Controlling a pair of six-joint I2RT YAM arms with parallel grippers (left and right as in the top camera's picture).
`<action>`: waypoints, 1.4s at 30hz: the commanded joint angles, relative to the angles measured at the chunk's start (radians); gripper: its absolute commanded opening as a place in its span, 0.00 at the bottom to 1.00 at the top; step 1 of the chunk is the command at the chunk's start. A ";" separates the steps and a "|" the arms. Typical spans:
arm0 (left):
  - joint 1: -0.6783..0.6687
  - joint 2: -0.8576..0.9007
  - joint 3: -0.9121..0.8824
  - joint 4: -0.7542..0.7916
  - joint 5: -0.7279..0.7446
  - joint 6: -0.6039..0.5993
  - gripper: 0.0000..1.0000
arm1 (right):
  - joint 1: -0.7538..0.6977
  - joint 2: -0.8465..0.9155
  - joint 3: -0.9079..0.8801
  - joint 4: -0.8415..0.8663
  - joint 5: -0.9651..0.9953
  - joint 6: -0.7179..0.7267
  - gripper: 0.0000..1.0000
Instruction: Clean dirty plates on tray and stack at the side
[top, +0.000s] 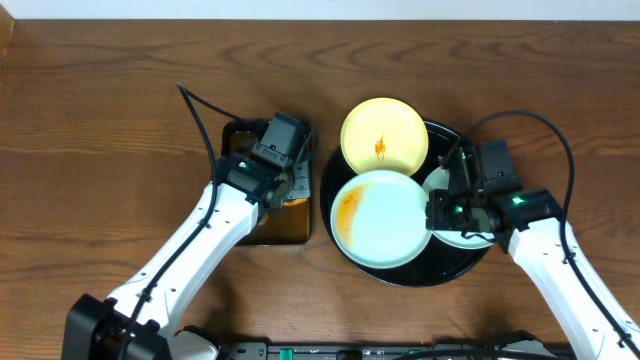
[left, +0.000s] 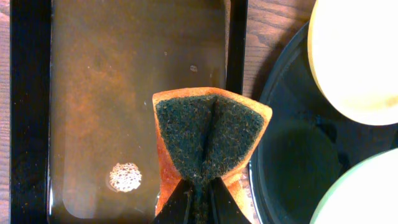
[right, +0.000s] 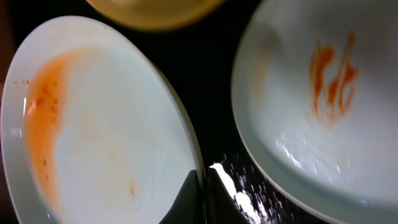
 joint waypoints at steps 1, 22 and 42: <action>0.003 0.007 0.003 0.000 -0.016 0.018 0.07 | -0.008 0.002 -0.001 -0.054 0.037 -0.007 0.01; 0.003 0.007 0.003 -0.001 -0.016 0.017 0.08 | -0.008 0.002 -0.001 -0.076 0.112 0.036 0.01; 0.004 0.007 0.003 0.000 -0.047 0.029 0.07 | 0.131 0.001 0.174 -0.150 0.619 -0.060 0.01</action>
